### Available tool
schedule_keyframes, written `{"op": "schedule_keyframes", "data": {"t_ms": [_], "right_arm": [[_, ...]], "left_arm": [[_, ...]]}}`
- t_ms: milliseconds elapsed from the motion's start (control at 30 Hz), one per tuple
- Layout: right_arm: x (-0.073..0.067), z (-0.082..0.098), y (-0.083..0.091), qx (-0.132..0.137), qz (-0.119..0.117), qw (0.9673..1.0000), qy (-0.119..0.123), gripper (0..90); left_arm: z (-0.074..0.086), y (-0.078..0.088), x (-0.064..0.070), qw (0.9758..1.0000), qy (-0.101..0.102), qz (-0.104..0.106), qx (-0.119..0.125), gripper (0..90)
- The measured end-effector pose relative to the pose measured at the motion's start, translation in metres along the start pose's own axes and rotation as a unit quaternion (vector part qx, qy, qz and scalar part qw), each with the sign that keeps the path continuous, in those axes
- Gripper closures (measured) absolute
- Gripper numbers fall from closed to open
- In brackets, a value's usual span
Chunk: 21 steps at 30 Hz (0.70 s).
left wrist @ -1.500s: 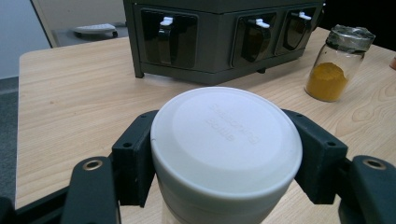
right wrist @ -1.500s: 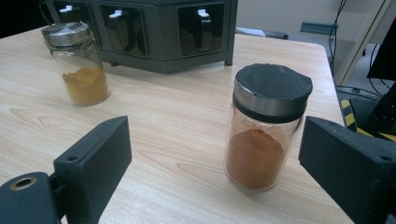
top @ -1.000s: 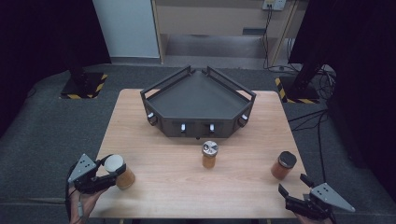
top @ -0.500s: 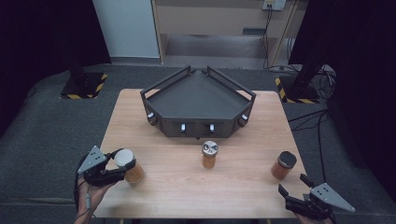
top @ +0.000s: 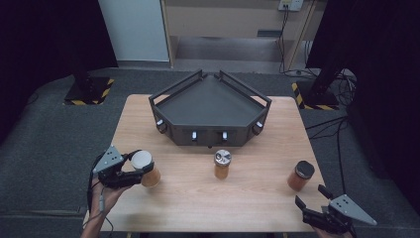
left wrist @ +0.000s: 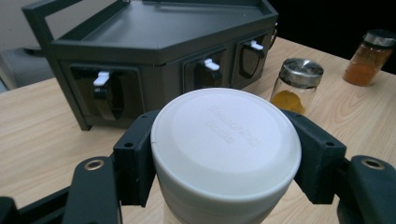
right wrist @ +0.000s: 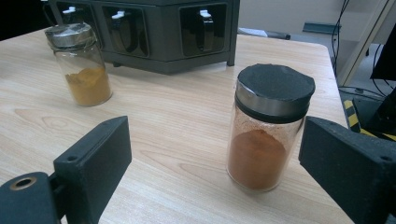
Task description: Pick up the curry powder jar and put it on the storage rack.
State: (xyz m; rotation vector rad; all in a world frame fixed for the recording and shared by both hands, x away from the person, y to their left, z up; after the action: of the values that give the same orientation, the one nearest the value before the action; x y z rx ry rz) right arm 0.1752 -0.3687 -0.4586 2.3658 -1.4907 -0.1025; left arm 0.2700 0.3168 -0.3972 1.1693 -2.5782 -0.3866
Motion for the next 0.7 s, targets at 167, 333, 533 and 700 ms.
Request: {"op": "schedule_keyframes", "data": {"t_ms": [167, 333, 533, 700], "right_arm": [[0.0, 0.0, 0.0, 0.0, 0.0, 1.0, -0.001, 9.4], [0.0, 0.0, 0.0, 0.0, -0.001, 1.0, -0.002, 9.4], [0.0, 0.0, 0.0, 0.001, -0.001, 1.0, -0.001, 9.4], [0.0, 0.0, 0.0, 0.001, -0.002, 1.0, -0.002, 9.4]], "left_arm": [[-0.014, -0.007, -0.002, 0.9999, 0.002, 0.012, 0.0, 32.7], [-0.03, -0.015, -0.001, 0.9998, -0.003, 0.019, 0.001, 32.7], [-0.048, -0.025, -0.002, 0.9996, -0.006, 0.029, 0.004, 32.7], [-0.061, -0.033, -0.005, 0.9992, 0.001, 0.038, 0.008, 32.7]]}}
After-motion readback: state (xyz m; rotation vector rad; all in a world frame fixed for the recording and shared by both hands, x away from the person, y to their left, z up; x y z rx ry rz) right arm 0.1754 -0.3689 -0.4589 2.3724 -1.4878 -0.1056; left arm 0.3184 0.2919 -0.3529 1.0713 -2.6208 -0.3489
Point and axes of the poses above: each handheld gripper's, and its own axes: y roughly backward along the jaws, z roughly out of its underside, x roughly to its right, the point moved 6 cm from there along -y, roughly forward along the jaws, and after that the axes turned 7 degrees about y, right-handed, at the moved point
